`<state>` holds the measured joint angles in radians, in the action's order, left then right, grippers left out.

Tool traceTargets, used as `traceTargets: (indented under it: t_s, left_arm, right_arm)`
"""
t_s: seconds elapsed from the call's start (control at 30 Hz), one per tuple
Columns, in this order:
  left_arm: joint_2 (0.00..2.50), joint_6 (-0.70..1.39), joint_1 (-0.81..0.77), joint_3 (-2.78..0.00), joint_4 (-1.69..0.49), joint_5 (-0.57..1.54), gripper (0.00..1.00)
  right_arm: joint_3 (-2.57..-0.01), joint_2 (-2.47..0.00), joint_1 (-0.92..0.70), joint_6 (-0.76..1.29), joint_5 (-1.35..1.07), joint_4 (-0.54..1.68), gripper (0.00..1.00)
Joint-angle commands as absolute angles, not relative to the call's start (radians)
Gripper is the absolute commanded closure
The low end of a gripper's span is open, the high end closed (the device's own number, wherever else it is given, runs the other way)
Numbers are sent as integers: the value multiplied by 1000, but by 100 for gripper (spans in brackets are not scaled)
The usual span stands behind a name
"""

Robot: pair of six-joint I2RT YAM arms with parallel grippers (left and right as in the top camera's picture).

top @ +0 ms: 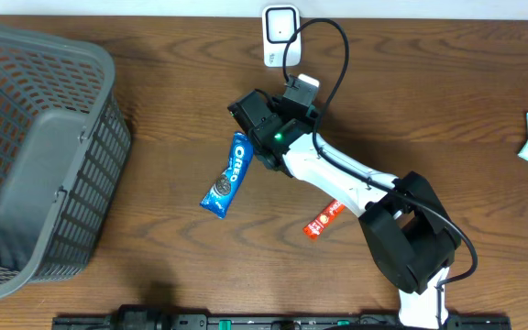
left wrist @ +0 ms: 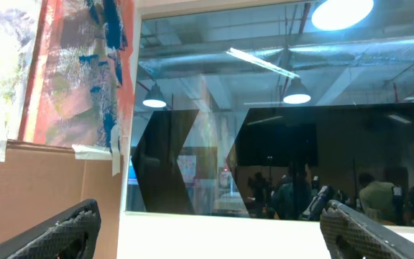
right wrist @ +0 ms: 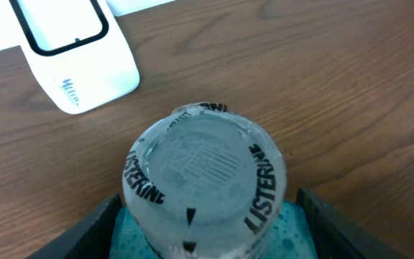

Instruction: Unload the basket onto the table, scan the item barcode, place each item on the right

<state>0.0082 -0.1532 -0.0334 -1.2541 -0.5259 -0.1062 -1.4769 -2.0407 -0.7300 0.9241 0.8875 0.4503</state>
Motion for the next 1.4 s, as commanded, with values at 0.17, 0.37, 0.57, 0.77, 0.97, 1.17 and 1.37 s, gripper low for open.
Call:
traceTargets:
  t_s: [0.17,0.37,0.57,0.77,0.97,1.17,1.37]
  left_arm:
    - [3,-144,-30,-1252,-522,-89,2]
    - [3,-144,-30,-1252,-522,-89,2]
    - [3,-144,-30,-1252,-522,-89,2]
    - [3,-144,-30,-1252,-522,-89,2]
    - [3,-144,-30,-1252,-514,-89,2]
    - [3,-157,-29,-1161,-469,-106,2]
    - [3,-163,-29,-942,-402,-247,2]
  right_arm:
    - [-1477,-2031,-759,855,911,463,30]
    - [-1477,-2029,-767,857,907,488,29]
    - [-1477,-2028,-771,859,904,501,23]
    - [-1477,-2021,-771,853,904,502,11]
    - [-1478,-1965,-779,770,898,514,1]
    - [-1478,-1831,-773,716,678,635,1]
    - [-1478,-1716,-744,561,465,769,1]
